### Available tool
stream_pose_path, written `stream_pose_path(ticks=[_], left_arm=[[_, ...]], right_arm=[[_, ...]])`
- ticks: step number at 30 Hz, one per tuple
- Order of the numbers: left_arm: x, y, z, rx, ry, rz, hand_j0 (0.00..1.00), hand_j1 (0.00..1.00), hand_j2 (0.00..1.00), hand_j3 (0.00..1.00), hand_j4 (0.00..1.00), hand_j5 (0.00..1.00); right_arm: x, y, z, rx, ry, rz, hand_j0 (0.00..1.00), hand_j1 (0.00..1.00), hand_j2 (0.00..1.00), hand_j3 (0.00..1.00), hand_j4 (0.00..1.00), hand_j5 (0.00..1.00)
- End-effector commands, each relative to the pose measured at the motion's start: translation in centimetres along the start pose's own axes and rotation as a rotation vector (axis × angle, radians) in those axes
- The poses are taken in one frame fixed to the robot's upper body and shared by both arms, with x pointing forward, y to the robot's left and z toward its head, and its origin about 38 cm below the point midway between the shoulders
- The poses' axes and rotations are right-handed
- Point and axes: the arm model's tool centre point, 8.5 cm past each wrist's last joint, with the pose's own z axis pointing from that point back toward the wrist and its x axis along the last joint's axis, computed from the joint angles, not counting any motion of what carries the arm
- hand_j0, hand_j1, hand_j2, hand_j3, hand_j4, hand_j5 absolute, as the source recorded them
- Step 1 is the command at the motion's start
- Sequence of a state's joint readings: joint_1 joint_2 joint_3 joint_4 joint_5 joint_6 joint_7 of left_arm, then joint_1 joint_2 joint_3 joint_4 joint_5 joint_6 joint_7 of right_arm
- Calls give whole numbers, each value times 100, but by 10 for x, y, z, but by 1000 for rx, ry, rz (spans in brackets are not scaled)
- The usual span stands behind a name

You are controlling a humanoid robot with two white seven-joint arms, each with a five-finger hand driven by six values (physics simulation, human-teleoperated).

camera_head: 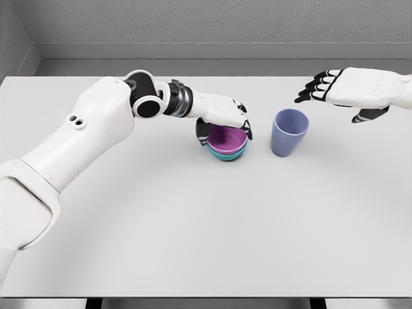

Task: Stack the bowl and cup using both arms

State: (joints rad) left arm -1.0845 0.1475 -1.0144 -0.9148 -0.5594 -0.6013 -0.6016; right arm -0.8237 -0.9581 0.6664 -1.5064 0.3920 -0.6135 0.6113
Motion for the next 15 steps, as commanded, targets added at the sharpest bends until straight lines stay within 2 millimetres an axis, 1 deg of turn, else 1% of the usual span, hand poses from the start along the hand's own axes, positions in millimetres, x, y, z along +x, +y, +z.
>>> stream_pose_path(ticks=[1, 11, 13, 15], left_arm=[[4, -1, -5, -15, -13, -4, 100, 100, 100, 100, 100, 100], [6, -2, -5, -14, -19, -1, 100, 100, 100, 100, 100, 100], [6, -2, -5, -13, -22, -4, 99, 99, 99, 99, 99, 99], [5, -2, -4, -12, -23, -4, 100, 100, 100, 100, 100, 100]], right_arm=[[-1, 0, 1, -2, 2, -4, 100, 100, 100, 100, 100, 100], [0, 0, 1, -1, 2, -5, 100, 100, 100, 100, 100, 100], [0, 0, 1, -1, 2, -5, 100, 100, 100, 100, 100, 100], [0, 0, 1, -1, 2, -5, 100, 100, 100, 100, 100, 100]])
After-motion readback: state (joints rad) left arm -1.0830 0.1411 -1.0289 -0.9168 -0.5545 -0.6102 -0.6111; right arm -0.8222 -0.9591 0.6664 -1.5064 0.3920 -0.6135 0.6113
